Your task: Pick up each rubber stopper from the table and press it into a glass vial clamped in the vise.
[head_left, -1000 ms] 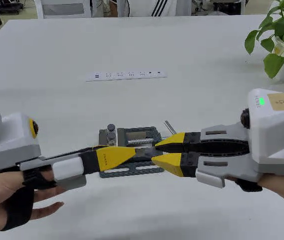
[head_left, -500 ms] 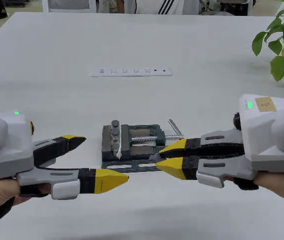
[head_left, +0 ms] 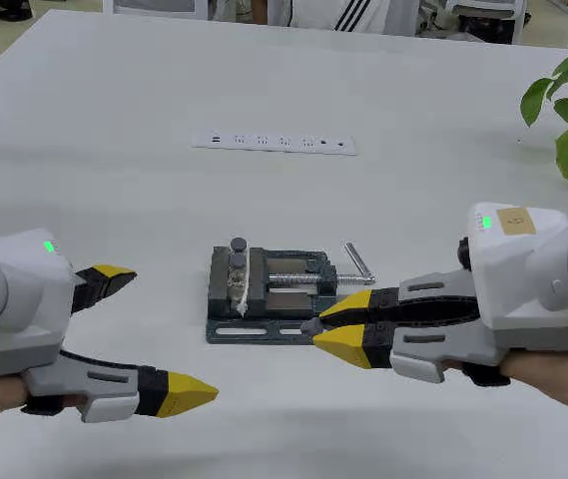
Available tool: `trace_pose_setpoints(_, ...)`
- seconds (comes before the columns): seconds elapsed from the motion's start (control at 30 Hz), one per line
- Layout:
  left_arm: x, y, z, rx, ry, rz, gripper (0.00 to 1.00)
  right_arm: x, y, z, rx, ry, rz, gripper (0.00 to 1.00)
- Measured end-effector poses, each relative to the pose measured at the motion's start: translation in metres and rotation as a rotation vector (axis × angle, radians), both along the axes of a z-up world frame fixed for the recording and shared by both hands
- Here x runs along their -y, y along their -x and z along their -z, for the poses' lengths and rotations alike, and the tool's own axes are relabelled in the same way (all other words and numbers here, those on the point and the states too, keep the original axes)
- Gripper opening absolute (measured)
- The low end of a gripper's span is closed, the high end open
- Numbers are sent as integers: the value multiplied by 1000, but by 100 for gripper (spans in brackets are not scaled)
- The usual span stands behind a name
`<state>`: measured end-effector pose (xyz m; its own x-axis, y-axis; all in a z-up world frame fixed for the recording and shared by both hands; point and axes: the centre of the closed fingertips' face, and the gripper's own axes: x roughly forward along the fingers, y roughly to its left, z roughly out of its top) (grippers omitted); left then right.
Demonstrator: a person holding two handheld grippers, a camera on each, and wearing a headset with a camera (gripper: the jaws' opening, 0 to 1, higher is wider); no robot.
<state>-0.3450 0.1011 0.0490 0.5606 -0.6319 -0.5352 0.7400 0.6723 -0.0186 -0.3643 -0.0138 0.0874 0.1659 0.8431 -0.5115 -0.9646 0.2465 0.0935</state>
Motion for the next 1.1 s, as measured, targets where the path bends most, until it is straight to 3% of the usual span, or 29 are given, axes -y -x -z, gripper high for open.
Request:
trace_pose_setpoints(0.07, -7, -1, 1, 25, -26, -3, 99, 1, -2, 4, -5, 16, -4, 5)
trace_pose_setpoints(0.17, -17, -7, -2, 34, -2, -38, 99, 2, -2, 10, -17, 48, -15, 5)
trace_pose_setpoints(0.2, -20, -8, -1, 39, -12, -42, 99, 2, -2, 12, -19, 56, -19, 5)
trace_pose_setpoints(0.23, -26, -9, 2, 52, -58, -37, 99, 2, -2, 13, -21, 64, -27, 5)
trace_pose_setpoints(0.27, -27, -8, 2, 51, -65, -36, 99, 2, -2, 13, -23, 70, -32, 5)
trace_pose_setpoints(0.47, -39, -13, 1, 57, -48, -76, 98, 1, -10, 15, -10, 131, -79, 5)
trace_pose_setpoints(0.57, -41, -13, 3, 56, -48, -86, 98, 1, -19, 16, 9, 205, -128, 5)
trace_pose_setpoints(0.67, -42, -14, 4, 56, -42, -94, 98, -4, -27, 12, 18, 242, -164, 5)
trace_pose_setpoints(0.9, -37, -13, 6, 66, -55, -80, 97, -19, -50, 4, 89, 354, -262, 5)
trace_pose_setpoints(1.1, -31, -10, 10, 64, -61, -62, 96, -29, -68, 9, 147, 455, -363, 5)
